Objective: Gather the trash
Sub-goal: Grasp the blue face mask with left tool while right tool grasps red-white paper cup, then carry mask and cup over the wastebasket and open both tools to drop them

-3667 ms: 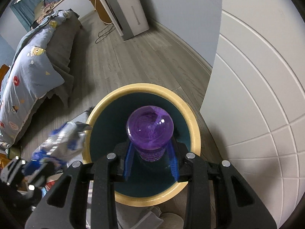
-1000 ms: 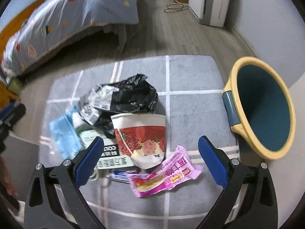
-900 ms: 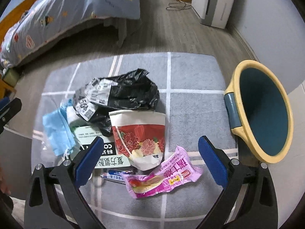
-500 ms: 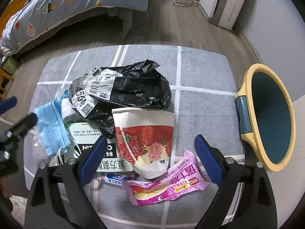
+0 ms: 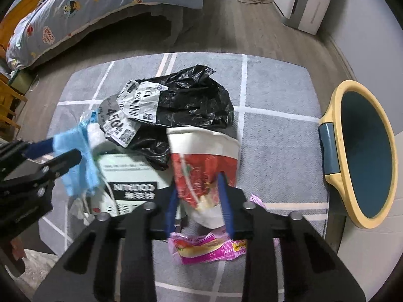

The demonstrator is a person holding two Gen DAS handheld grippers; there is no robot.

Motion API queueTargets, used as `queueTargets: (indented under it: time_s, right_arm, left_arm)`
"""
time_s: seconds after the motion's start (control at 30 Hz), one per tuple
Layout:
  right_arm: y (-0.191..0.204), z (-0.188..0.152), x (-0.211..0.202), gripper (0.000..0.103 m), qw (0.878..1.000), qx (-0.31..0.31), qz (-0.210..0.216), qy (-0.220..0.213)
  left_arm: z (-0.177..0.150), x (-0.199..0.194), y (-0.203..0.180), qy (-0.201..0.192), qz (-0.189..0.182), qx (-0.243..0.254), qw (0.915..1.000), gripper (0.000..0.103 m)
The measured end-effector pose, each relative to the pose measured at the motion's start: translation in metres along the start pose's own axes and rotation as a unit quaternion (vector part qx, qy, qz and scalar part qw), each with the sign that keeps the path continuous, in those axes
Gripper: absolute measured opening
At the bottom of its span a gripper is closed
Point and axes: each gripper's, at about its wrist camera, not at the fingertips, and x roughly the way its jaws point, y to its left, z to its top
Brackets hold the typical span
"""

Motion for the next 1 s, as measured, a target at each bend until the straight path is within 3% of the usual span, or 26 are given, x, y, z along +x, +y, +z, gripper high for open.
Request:
queueTargets:
  time_s: [0.1, 0.2, 0.33, 0.4, 0.47, 1.0]
  right_arm:
    - [-0.006, 0.000, -0.008, 0.023, 1.000, 0.011, 0.000, -0.004]
    - [-0.018, 0.002, -0.014, 0.023, 0.999, 0.032, -0.011, -0.010]
    - [-0.035, 0.002, -0.004, 0.023, 0.998, 0.061, -0.002, 0.008]
    - [-0.038, 0.002, -0.004, 0.011, 0.998, 0.063, -0.002, 0.007]
    - [-0.038, 0.005, -0.011, 0.010, 0.998, 0.058, -0.005, -0.006]
    - [-0.065, 0.019, -0.075, 0.010, 0.991, 0.084, 0.026, -0.099]
  left_arm:
    - [0.001, -0.002, 0.003, -0.001, -0.010, -0.009, 0.9999, 0.027]
    - [0.000, -0.002, 0.002, 0.000, -0.009, -0.008, 0.9999, 0.026]
    - [0.000, -0.002, -0.003, 0.001, -0.008, 0.007, 0.9999, 0.021]
    - [0.001, -0.003, -0.004, 0.000, -0.008, 0.012, 0.9999, 0.018]
    - [0.002, -0.007, -0.005, -0.005, 0.001, 0.018, 0.9998, 0.017]
    - [0.020, -0.075, -0.011, -0.128, 0.000, 0.014, 0.9917, 0.014]
